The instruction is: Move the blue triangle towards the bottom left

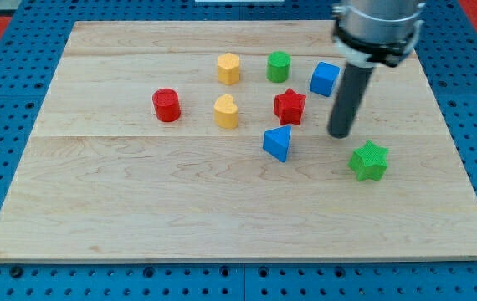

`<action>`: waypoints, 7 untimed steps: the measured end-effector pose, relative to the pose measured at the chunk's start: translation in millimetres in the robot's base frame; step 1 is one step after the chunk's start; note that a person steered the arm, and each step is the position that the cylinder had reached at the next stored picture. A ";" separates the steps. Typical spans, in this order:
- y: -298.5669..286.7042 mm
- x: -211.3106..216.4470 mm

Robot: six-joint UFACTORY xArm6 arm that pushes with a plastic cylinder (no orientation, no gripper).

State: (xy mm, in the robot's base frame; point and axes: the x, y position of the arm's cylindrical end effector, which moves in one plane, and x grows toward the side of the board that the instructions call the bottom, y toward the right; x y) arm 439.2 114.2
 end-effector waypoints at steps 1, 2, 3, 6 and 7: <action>-36.5 1.1; -70.6 1.4; -97.3 5.1; -106.3 55.3; -103.1 80.0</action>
State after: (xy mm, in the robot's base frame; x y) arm 519.1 11.1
